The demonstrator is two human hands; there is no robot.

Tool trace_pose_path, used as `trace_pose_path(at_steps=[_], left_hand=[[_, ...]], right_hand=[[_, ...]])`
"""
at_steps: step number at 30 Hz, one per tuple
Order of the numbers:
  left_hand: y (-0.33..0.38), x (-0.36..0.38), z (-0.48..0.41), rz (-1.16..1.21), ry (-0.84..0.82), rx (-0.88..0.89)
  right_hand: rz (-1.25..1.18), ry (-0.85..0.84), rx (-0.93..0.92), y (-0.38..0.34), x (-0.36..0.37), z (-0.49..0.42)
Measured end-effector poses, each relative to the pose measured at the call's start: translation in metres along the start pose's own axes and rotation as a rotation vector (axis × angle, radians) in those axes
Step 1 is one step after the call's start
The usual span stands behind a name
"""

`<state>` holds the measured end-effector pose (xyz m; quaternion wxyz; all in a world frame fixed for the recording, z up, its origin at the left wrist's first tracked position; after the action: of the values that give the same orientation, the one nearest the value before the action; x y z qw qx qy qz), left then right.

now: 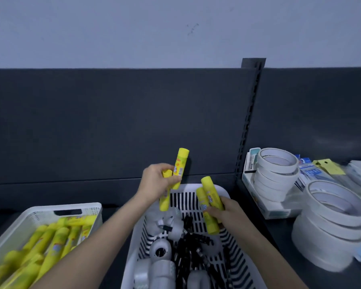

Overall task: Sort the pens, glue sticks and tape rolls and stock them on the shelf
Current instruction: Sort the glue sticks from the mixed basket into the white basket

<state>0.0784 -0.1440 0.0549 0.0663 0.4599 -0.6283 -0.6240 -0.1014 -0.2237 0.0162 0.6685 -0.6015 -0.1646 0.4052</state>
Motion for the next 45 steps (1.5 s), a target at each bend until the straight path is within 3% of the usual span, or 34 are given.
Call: trace_pose_path(at_steps=[6, 14, 19, 23, 27, 30, 33, 36, 40, 45], left_hand=[[-0.011, -0.042, 0.056, 0.11, 0.059, -0.05], [-0.058, -0.142, 0.139, 0.063, 0.316, -0.178], [-0.088, -0.203, 0.163, -0.211, 0.436, -0.196], [-0.106, -0.222, 0.166, -0.36, 0.315, -0.016], [-0.13, -0.223, 0.161, -0.552, -0.006, 0.192], [-0.153, -0.219, 0.165, -0.659, -0.274, 0.152], [-0.169, -0.225, 0.176, -0.363, -0.431, -0.021], [-0.177, -0.233, 0.177, -0.155, -0.421, -0.162], [-0.184, -0.238, 0.173, -0.332, -0.255, -0.114], [-0.19, -0.233, 0.168, -0.387, -0.236, -0.079]], right_hand=[[-0.016, -0.081, -0.072, -0.007, 0.03, 0.017], [-0.04, -0.313, -0.152, -0.021, 0.112, 0.034], [-0.029, -0.398, -0.152, -0.037, 0.165, 0.046], [0.055, -0.393, -0.171, -0.049, 0.208, 0.047], [0.046, -0.344, -0.142, -0.061, 0.251, 0.044], [0.108, -0.268, -0.134, -0.061, 0.274, 0.036], [0.245, -0.218, -0.116, -0.053, 0.294, 0.029], [0.372, -0.186, -0.089, -0.046, 0.313, 0.027], [0.544, -0.115, -0.1, -0.049, 0.331, 0.029], [0.735, -0.087, -0.178, -0.052, 0.331, 0.034]])
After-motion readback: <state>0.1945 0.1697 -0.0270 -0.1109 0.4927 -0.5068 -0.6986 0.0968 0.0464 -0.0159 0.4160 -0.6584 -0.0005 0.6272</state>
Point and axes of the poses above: each hand's wrist, its own z-axis away from the middle knuckle, its own x-axis out of the palm, y = z × x, the point moved 4 cm from there along -z, towards the middle knuckle, and after that the axes turned 2 degrees about x, right-handed, at the moved point
